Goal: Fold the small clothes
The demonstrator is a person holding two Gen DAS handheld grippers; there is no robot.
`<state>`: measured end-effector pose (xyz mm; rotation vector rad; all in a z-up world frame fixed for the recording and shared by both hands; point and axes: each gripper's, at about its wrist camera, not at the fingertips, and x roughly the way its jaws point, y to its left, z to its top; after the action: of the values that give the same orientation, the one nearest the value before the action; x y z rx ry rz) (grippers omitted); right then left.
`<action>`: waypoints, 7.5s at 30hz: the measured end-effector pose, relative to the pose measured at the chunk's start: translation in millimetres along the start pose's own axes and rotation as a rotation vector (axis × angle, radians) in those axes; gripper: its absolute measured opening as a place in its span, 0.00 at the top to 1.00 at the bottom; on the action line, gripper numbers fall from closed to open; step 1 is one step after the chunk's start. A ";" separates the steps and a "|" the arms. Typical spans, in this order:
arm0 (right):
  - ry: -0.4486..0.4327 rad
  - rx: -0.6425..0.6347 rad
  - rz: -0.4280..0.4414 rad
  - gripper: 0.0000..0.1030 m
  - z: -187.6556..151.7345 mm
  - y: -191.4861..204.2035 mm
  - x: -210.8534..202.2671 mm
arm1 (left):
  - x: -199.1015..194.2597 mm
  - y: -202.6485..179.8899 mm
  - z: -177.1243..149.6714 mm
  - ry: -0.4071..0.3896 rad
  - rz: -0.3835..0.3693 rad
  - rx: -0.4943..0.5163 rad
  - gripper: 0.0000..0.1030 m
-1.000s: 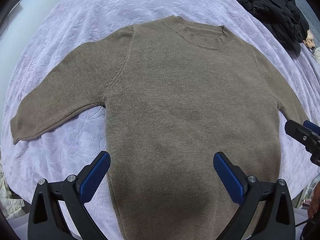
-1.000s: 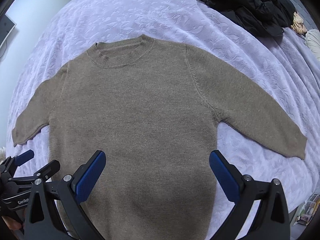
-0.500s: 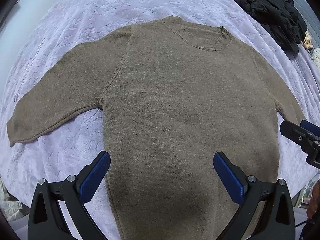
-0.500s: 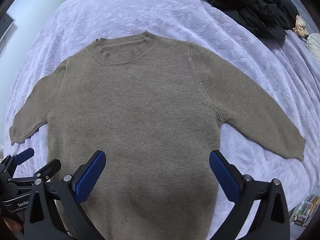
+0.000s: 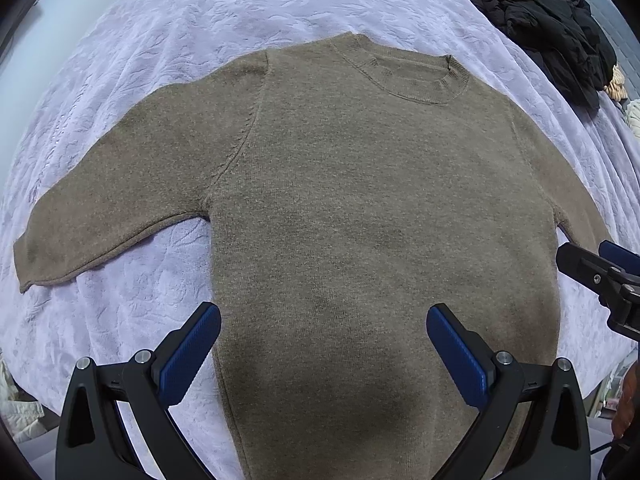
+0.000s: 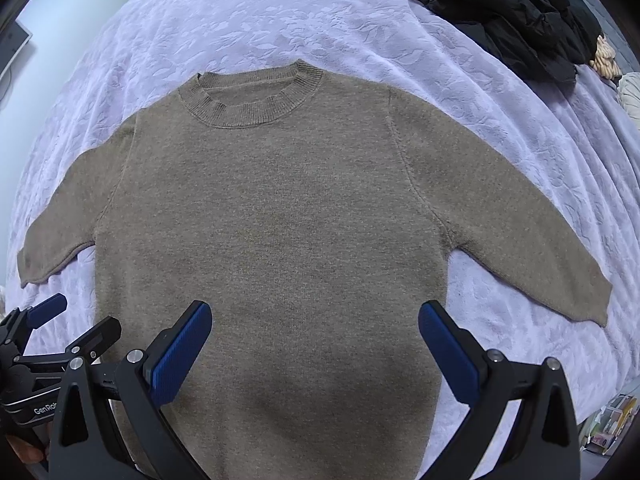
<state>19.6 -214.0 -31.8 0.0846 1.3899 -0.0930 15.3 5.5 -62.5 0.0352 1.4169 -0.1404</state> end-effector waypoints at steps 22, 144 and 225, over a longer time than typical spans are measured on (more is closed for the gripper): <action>0.009 -0.027 -0.020 0.00 1.0 15.9 -0.4 | -3.1 18.1 1.6 -0.022 -0.050 -0.041 0.00; -0.174 0.441 0.567 0.93 99.0 -77.2 124.3 | 59.9 139.3 65.6 -0.209 0.022 -0.270 0.18; -0.016 0.231 0.384 0.55 33.9 -69.3 91.3 | 53.0 154.9 3.4 -0.112 -0.114 -0.278 0.05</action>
<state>60.9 -288.2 -116.0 0.5394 1.3205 0.0670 44.8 154.6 -123.4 -0.2796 1.3162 -0.0380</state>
